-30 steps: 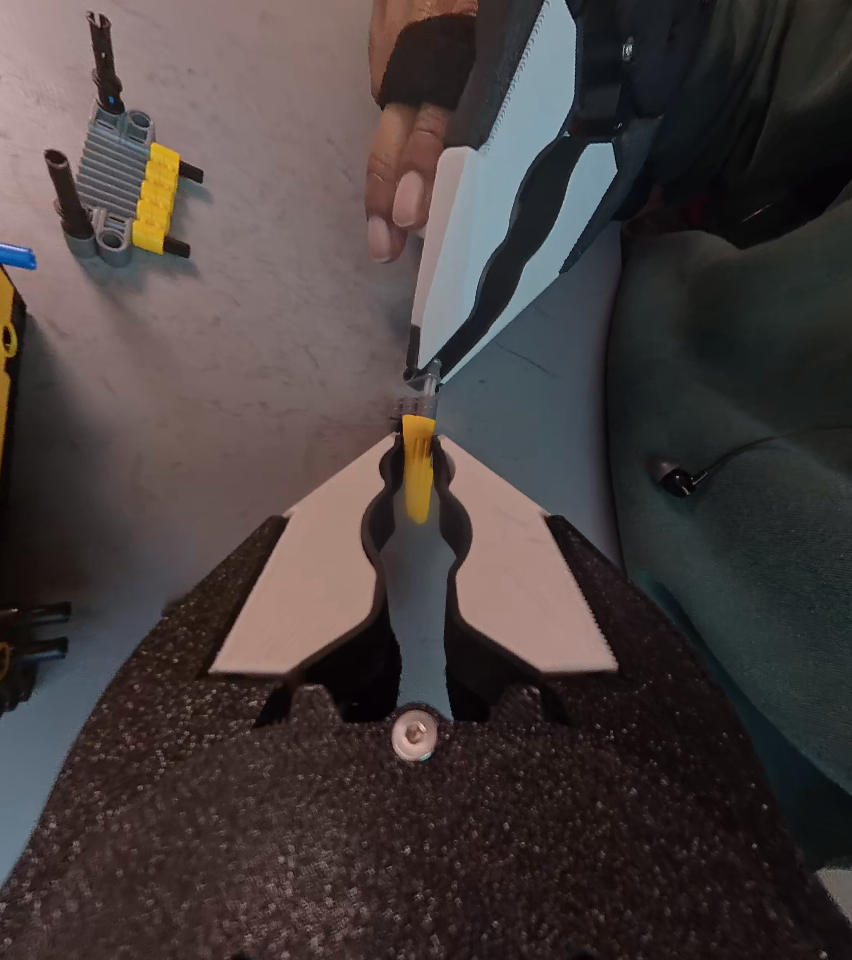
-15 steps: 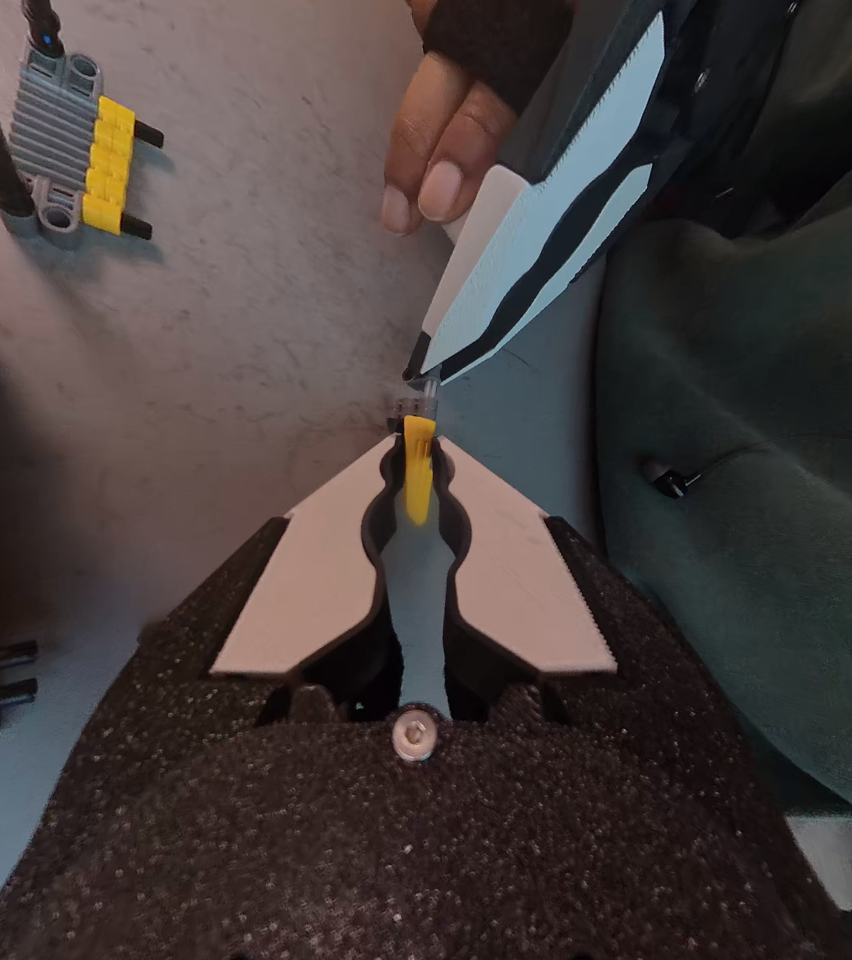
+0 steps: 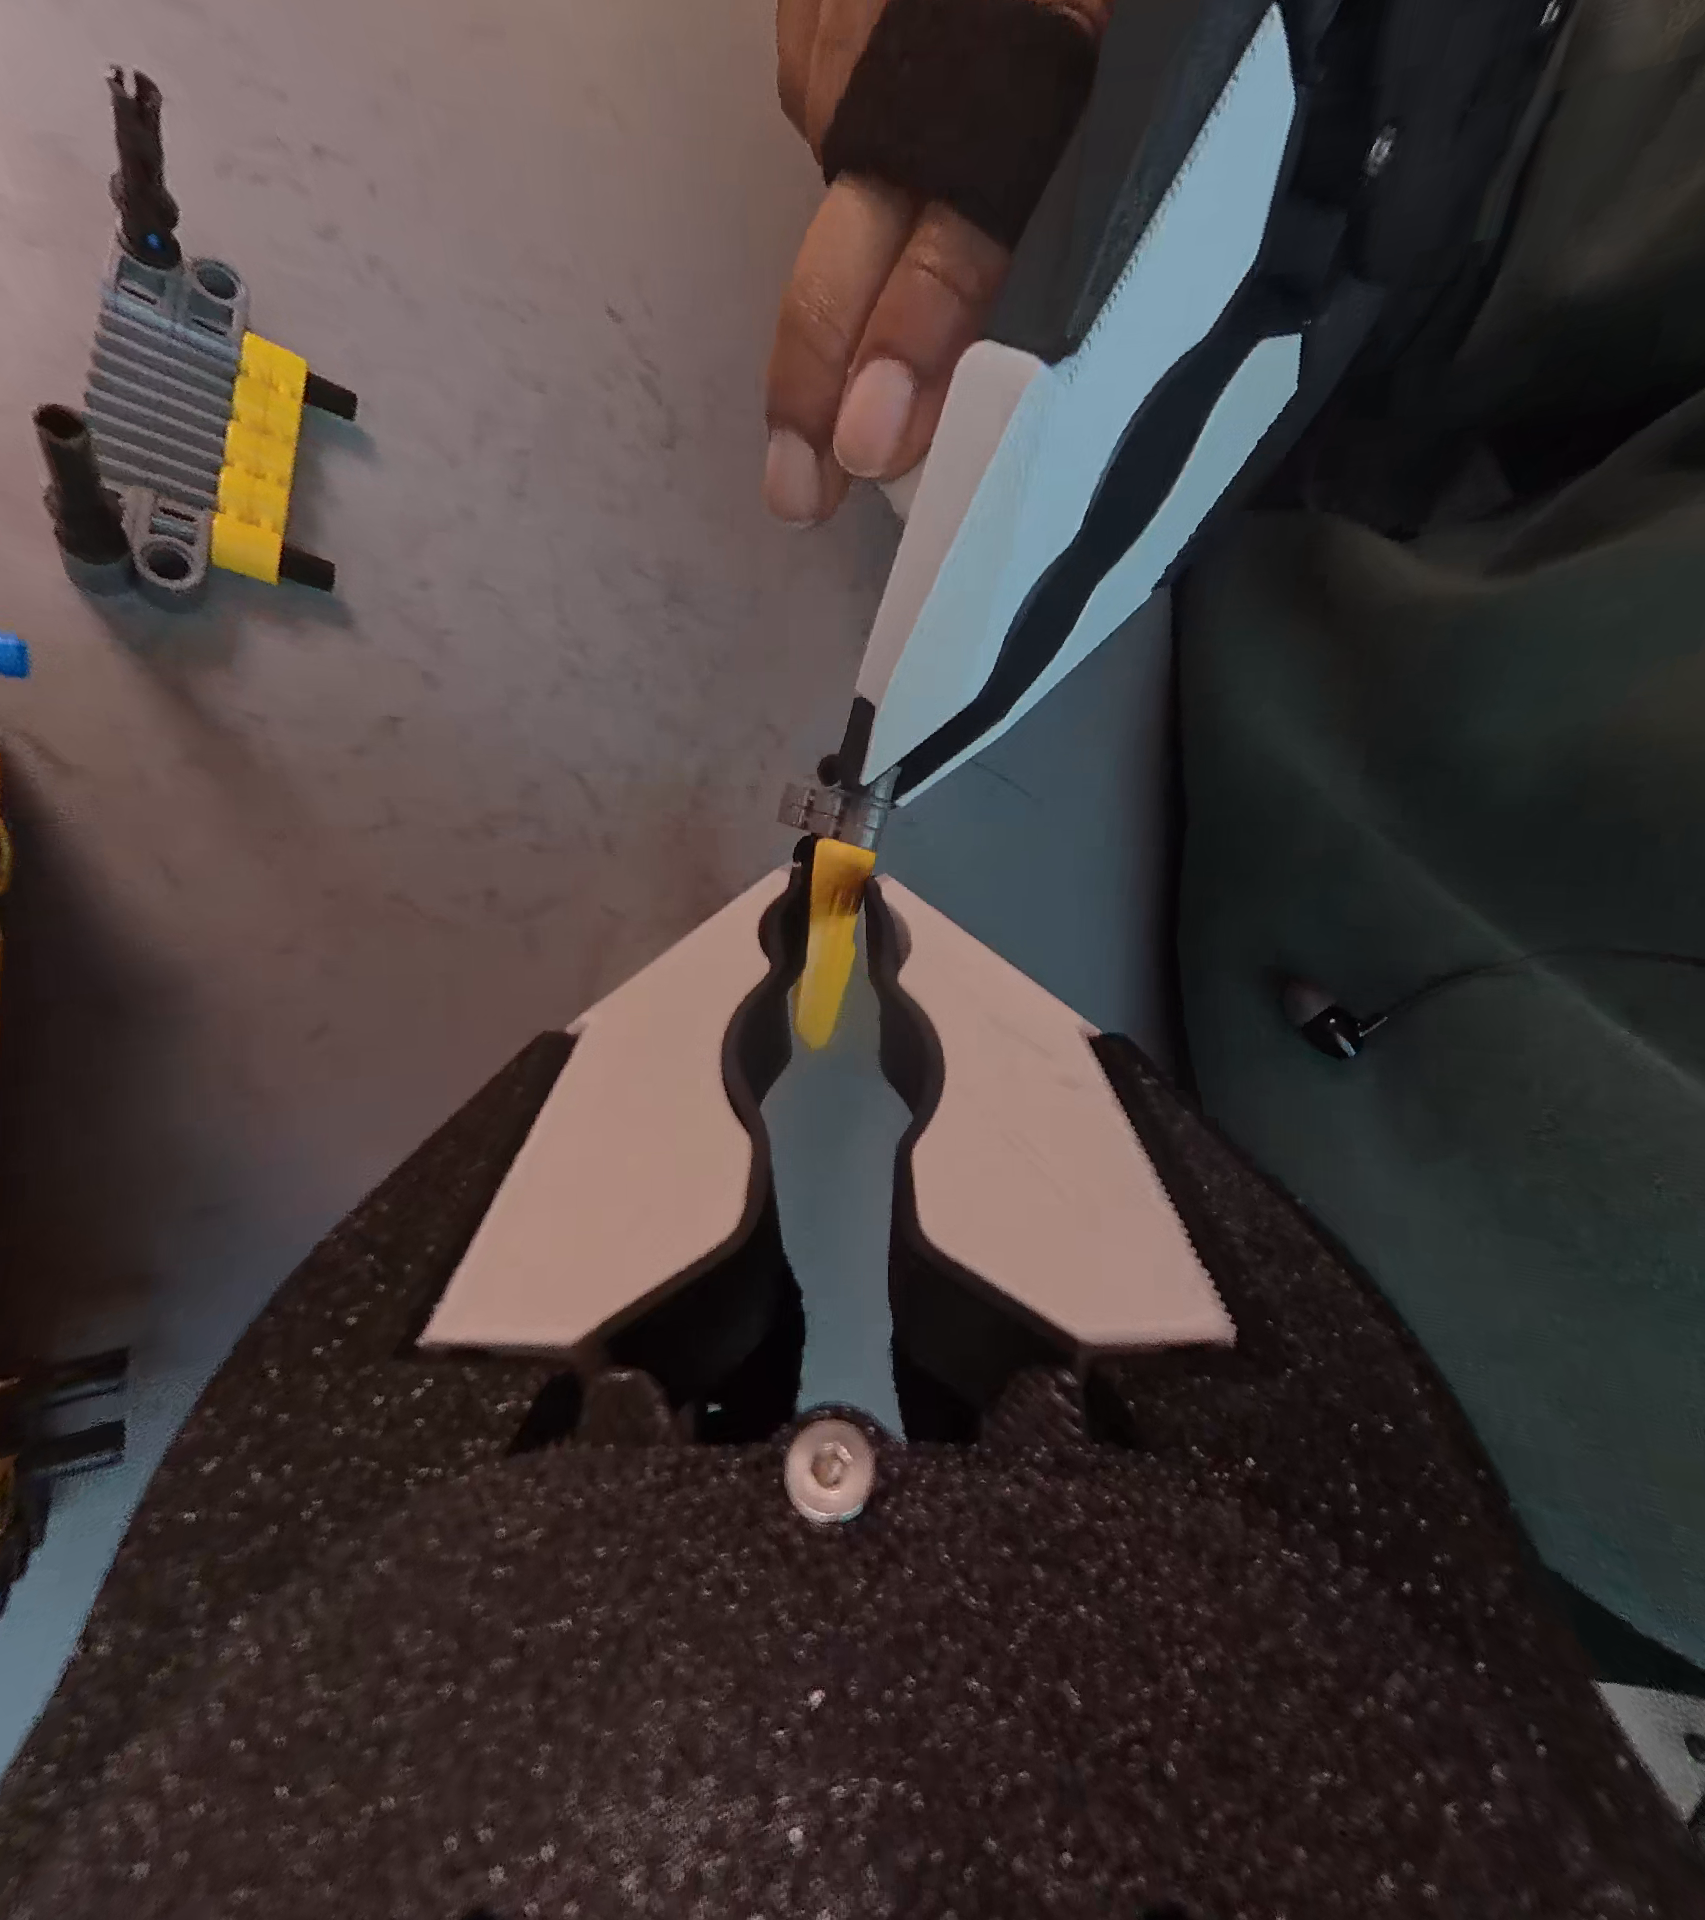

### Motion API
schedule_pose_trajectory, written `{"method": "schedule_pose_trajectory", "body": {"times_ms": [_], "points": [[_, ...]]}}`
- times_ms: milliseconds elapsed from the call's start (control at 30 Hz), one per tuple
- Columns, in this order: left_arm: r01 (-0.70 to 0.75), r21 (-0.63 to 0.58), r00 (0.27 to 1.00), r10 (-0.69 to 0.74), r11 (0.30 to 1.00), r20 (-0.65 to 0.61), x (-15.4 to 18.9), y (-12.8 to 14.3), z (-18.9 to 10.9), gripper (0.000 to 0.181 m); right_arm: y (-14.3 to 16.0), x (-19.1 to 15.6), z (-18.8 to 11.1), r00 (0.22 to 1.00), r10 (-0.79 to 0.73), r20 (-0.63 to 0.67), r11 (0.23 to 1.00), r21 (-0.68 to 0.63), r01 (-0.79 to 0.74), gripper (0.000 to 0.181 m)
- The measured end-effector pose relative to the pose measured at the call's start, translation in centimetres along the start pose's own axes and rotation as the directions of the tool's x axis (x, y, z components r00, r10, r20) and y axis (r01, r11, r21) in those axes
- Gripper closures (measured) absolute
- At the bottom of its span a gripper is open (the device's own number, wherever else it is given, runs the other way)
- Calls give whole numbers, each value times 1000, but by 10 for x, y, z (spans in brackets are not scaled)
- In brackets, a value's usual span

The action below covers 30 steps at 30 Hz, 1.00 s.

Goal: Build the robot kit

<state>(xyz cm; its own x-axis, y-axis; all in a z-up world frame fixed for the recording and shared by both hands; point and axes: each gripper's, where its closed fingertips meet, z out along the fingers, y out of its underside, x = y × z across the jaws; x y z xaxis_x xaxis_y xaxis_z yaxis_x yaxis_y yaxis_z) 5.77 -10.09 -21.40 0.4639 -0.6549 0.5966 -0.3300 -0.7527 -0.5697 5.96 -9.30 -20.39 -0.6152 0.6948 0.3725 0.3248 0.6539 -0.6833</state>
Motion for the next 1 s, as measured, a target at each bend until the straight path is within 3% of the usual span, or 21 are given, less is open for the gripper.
{"method": "schedule_pose_trajectory", "body": {"times_ms": [133, 200, 333, 467, 567, 667, 833, 1000], "points": [[-3, 177, 996, 18, 984, -85, 6, -14, -13, 171, -10, 16, -13, 968, 236, 85, 958, 146, -247, 175], [-48, 195, 999, 51, 980, -10, -1, -13, -16, 162, -8, 23, -17, 914, 376, 153, 903, 163, -398, 175], [-180, 186, 969, 142, 966, 200, -16, -18, -20, 169, -2, 35, -19, 790, 571, 224, 788, 122, -604, 175], [-188, 206, 967, 143, 960, 212, -17, -21, -17, 170, -4, 46, -23, 650, 700, 297, 639, 146, -755, 175], [-70, 390, 997, 56, 918, 48, -4, -41, -27, 170, -22, 65, -41, 606, 706, 366, 515, 320, -795, 174], [95, 581, 981, 25, 808, -194, 16, -69, -52, 171, -39, 86, -71, 624, 665, 409, 390, 523, -758, 160], [226, 702, 911, 109, 676, -398, 37, -95, -81, 171, -50, 92, -87, 734, 620, 277, 429, 664, -613, 160], [284, 725, 838, 204, 627, -505, 58, -103, -94, 171, -68, 84, -94, 795, 561, 230, 465, 707, -533, 160]]}}
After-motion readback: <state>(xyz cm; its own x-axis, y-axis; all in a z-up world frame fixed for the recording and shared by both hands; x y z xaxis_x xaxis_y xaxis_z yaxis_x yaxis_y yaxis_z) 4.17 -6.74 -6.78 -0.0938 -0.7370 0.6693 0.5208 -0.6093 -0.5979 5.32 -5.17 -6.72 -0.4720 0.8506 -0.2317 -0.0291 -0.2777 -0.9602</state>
